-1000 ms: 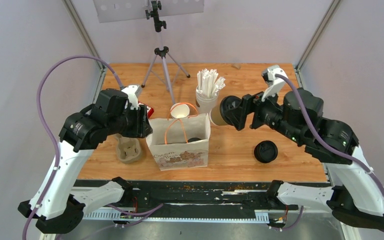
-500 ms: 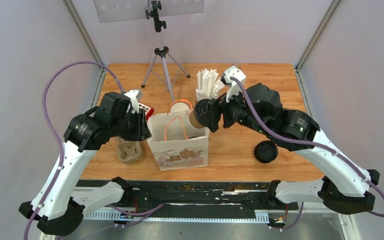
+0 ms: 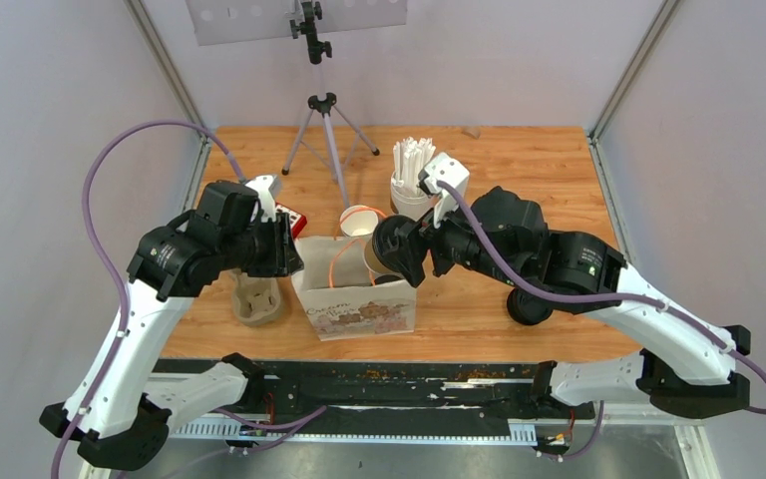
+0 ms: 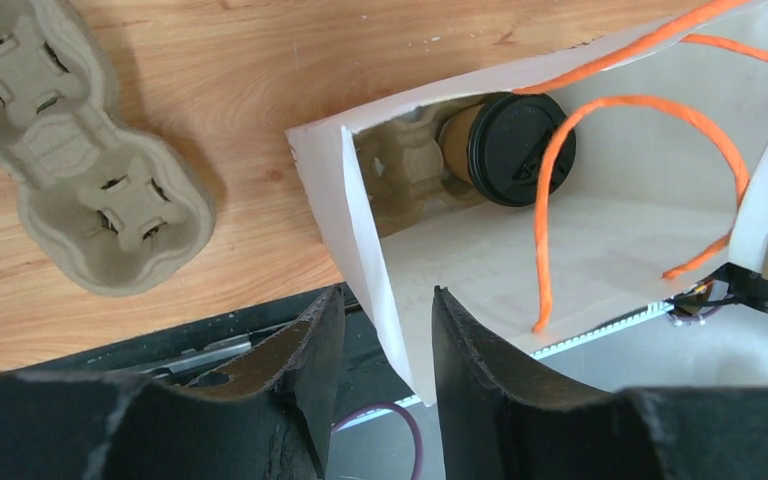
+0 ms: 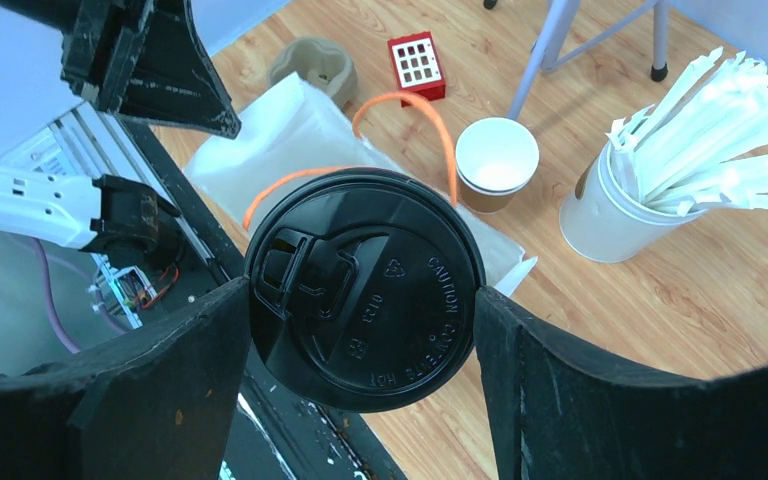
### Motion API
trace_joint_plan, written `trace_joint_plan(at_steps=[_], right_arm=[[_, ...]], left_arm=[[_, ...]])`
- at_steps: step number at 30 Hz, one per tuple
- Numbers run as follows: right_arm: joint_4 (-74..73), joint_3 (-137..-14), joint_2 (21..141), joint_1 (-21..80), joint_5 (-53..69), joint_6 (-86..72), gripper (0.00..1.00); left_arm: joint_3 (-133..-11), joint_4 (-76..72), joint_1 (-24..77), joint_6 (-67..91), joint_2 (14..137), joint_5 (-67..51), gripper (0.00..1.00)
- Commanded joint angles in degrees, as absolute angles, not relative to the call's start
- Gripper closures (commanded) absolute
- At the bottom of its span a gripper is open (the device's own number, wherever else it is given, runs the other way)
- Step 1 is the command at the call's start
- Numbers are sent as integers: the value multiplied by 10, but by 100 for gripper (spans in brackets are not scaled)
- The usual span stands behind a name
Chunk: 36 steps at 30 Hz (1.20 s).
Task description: Pack the takeout coffee
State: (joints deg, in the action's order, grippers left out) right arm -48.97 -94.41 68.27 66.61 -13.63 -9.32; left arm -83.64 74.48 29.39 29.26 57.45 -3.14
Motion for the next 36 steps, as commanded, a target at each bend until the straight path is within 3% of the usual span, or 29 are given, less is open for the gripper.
trace_joint_plan(at_steps=[1,18,29,36], right_arm=[[-471,-927,680,682,-166,-66,34],[-469,-949,700,695,-210,-2,33],[-361,-872,697,695,-143,68,32],[-337,-857,683,695,-74,98,31]], left_arm=[[-846,739,288,292,570,-33,54],[-839,718,285,276,574,-49,64],[-821,684,285,264,569,-64,71],[-804,650,285,251,553,-71,81]])
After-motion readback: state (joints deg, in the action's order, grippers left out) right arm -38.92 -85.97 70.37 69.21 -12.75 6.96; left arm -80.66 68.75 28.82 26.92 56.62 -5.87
